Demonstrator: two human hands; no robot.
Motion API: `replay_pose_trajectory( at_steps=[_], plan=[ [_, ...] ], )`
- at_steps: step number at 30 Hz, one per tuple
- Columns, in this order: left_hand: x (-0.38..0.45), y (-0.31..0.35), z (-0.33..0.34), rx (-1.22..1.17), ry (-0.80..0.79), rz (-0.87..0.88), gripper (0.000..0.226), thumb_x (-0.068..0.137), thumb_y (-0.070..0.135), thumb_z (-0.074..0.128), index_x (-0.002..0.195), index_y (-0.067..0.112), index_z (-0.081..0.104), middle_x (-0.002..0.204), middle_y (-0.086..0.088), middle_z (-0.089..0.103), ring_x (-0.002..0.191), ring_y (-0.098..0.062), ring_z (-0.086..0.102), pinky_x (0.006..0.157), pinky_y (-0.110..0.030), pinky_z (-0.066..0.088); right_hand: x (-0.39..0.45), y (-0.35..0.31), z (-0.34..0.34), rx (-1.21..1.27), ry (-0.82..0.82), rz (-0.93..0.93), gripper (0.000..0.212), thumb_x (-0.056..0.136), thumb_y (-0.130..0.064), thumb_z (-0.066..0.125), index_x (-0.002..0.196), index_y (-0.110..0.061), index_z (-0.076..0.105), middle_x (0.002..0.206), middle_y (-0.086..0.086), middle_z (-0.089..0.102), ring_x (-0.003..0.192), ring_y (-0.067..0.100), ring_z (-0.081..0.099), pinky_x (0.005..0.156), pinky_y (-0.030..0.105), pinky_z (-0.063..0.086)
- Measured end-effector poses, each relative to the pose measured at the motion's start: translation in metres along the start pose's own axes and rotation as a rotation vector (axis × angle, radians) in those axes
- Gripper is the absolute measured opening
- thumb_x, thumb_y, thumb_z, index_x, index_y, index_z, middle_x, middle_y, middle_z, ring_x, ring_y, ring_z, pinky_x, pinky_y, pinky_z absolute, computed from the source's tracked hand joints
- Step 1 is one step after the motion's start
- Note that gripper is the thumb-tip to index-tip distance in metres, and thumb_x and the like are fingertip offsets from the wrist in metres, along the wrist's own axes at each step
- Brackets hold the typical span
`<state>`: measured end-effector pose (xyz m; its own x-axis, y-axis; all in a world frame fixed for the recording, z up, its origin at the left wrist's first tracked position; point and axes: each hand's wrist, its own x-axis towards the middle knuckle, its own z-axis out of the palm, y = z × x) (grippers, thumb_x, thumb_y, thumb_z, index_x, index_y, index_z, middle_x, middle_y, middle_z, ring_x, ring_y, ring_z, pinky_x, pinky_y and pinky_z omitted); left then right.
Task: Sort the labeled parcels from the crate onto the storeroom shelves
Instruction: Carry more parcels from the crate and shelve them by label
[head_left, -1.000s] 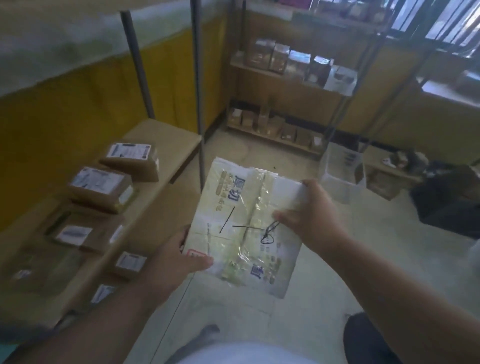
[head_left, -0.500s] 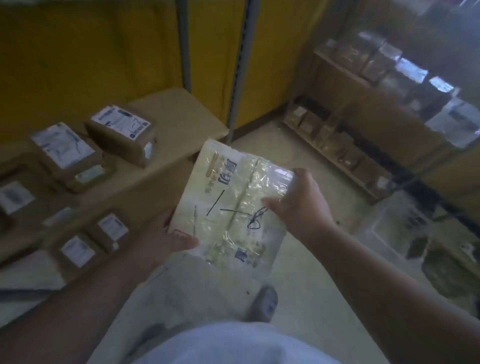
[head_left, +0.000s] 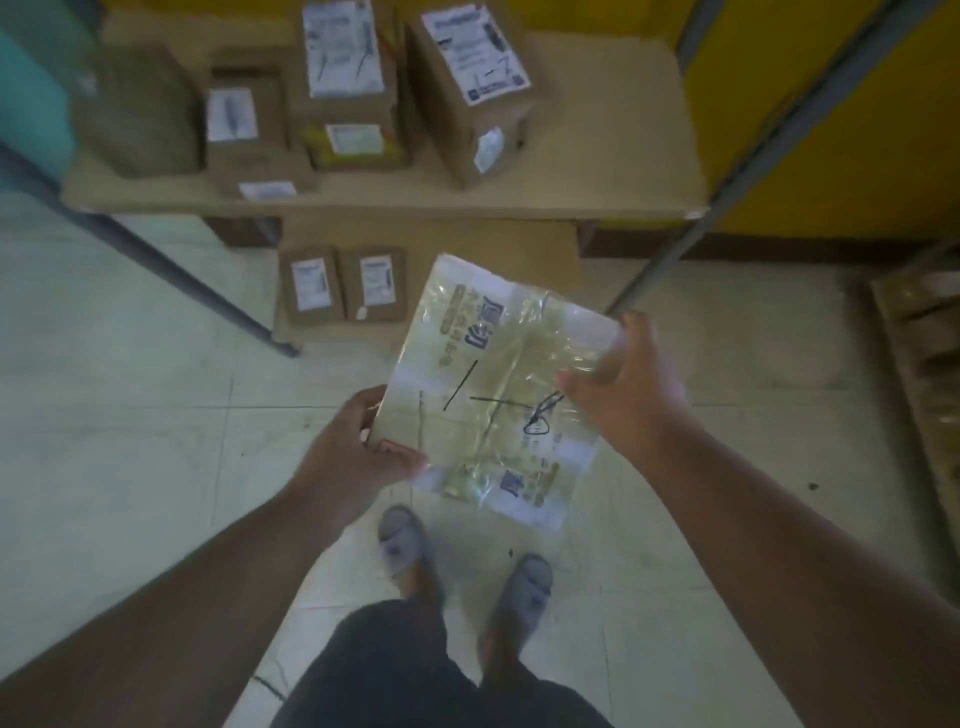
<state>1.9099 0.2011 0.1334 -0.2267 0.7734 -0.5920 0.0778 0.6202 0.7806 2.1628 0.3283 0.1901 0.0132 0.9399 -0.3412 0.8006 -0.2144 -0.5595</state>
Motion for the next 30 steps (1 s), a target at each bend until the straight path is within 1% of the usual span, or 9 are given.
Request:
replay_pose_trajectory(
  at_steps=[2,5,9,11,13,17,22,26,30],
  plan=[
    [0.017,-0.013,-0.010,0.096,0.036,0.010,0.073,0.064,0.024,0.088,0.125,0.038,0.052,0.101,0.009,0.072,0.090,-0.011,0.071,0.076,-0.035,0.058,0.016,-0.001,0.030,-0.020,-0.023,-0.004,0.079,0.074,-0.043,0.084,0.137,-0.029,0.038,0.101,-0.001,0.061,0.085,0.017,0.062,0.066,0.031,0.049],
    [0.043,-0.032,-0.023,0.239,0.052,0.080,0.071,0.078,0.032,0.081,0.135,0.043,0.039,0.097,0.014,0.070,0.086,-0.006,0.069,0.070,-0.030,0.052,0.042,-0.006,0.067,-0.069,-0.048,-0.016,0.083,0.078,-0.046,0.081,0.144,-0.032,0.033,0.110,-0.001,0.061,0.093,0.019,0.059,0.072,0.030,0.043],
    [0.078,-0.056,-0.028,0.327,0.063,0.165,0.083,0.088,0.038,0.071,0.150,0.051,0.018,0.097,0.023,0.065,0.088,-0.003,0.066,0.076,-0.030,0.053,0.079,-0.005,0.111,-0.102,-0.035,-0.076,0.087,0.081,-0.044,0.079,0.151,-0.033,0.028,0.131,0.006,0.059,0.112,0.025,0.059,0.086,0.030,0.044],
    [0.102,-0.069,-0.030,0.362,0.028,0.181,0.090,0.088,0.042,0.070,0.151,0.056,0.007,0.092,0.029,0.062,0.084,0.003,0.065,0.074,-0.025,0.051,0.100,0.002,0.136,-0.119,-0.018,-0.092,0.080,0.084,-0.044,0.076,0.149,-0.034,0.030,0.136,0.009,0.055,0.116,0.028,0.058,0.085,0.028,0.041],
    [0.130,-0.082,-0.031,0.430,-0.016,0.218,0.094,0.086,0.048,0.071,0.147,0.063,0.002,0.094,0.026,0.064,0.084,0.003,0.066,0.074,-0.025,0.055,0.123,0.012,0.160,-0.141,-0.002,-0.097,0.069,0.087,-0.044,0.072,0.144,-0.035,0.035,0.135,0.009,0.053,0.113,0.028,0.058,0.081,0.026,0.037],
    [0.199,-0.103,-0.028,0.564,0.003,0.235,0.090,0.083,0.053,0.070,0.148,0.061,0.009,0.100,0.014,0.067,0.081,-0.001,0.064,0.073,-0.026,0.055,0.181,0.036,0.202,-0.151,-0.059,-0.181,0.059,0.089,-0.046,0.067,0.141,-0.038,0.041,0.140,0.004,0.047,0.116,0.022,0.055,0.081,0.024,0.036],
    [0.293,-0.118,-0.012,0.692,0.192,0.280,0.083,0.081,0.064,0.063,0.150,0.057,0.016,0.091,0.007,0.058,0.088,-0.016,0.055,0.071,-0.031,0.043,0.266,0.055,0.242,-0.193,-0.187,-0.279,0.082,0.077,-0.059,0.074,0.147,-0.040,0.035,0.154,-0.001,0.033,0.133,0.021,0.046,0.091,0.027,0.035],
    [0.358,-0.119,0.011,0.659,0.268,0.280,0.076,0.083,0.066,0.059,0.150,0.052,0.026,0.097,0.010,0.053,0.093,-0.016,0.051,0.075,-0.029,0.039,0.328,0.063,0.264,-0.230,-0.277,-0.276,0.104,0.063,-0.069,0.080,0.149,-0.046,0.027,0.161,-0.001,0.019,0.138,0.027,0.041,0.099,0.035,0.040],
    [0.413,-0.121,0.027,0.521,0.312,0.288,0.071,0.084,0.061,0.065,0.147,0.047,0.034,0.105,0.014,0.052,0.095,-0.011,0.055,0.082,-0.030,0.047,0.382,0.061,0.286,-0.272,-0.217,-0.344,0.104,0.062,-0.062,0.084,0.149,-0.044,0.031,0.158,0.002,0.024,0.135,0.026,0.043,0.091,0.027,0.035]
  ],
)
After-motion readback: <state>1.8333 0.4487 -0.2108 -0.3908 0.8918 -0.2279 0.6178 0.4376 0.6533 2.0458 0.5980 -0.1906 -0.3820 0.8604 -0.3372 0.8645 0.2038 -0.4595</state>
